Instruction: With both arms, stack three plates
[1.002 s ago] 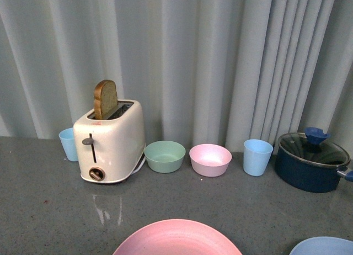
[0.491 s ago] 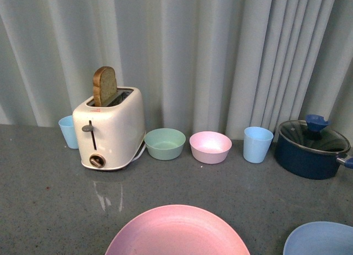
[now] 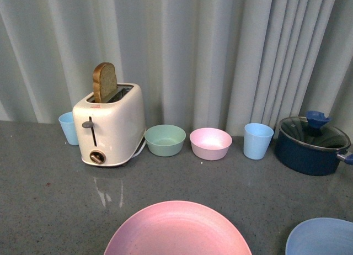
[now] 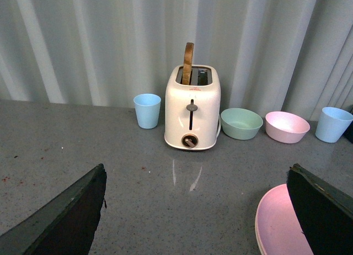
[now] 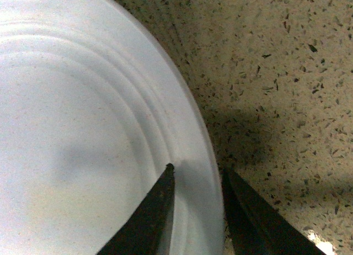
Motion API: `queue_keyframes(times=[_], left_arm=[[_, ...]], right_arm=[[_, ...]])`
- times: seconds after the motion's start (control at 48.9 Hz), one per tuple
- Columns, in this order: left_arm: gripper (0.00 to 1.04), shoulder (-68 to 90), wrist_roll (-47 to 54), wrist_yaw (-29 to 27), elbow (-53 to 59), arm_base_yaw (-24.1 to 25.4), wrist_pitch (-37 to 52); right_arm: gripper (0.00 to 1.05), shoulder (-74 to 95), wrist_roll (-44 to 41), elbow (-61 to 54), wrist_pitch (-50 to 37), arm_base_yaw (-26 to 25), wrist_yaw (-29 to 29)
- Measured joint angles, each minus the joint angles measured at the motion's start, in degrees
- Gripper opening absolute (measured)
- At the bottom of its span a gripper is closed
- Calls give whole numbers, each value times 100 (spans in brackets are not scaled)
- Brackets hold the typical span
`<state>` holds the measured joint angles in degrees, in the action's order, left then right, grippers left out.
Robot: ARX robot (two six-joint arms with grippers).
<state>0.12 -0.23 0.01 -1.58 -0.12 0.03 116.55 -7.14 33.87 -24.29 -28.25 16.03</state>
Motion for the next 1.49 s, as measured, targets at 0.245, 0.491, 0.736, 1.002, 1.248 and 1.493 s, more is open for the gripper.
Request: queue_keyframes(times=[0.245, 0.491, 0.736, 1.002, 1.248, 1.493], left_arm=[[98, 0, 0, 0, 0, 0, 0], [98, 0, -2, 0, 0, 0, 0], [98, 0, -2, 0, 0, 0, 0], [98, 0, 0, -2, 0, 0, 0], [98, 0, 0, -2, 0, 0, 0], [98, 0, -2, 0, 0, 0, 0]], right_arm=[[3, -463, 223, -302, 83, -531, 361], [3, -1434, 284, -647, 247, -901, 901], [3, -2811, 763, -811, 308, -348, 1534], [3, -2570, 1965, -1130, -1156, 2352, 898], [3, -1244, 2538, -507, -1670, 3724, 542], [3, -774, 2680, -4, -1578, 4092, 450]])
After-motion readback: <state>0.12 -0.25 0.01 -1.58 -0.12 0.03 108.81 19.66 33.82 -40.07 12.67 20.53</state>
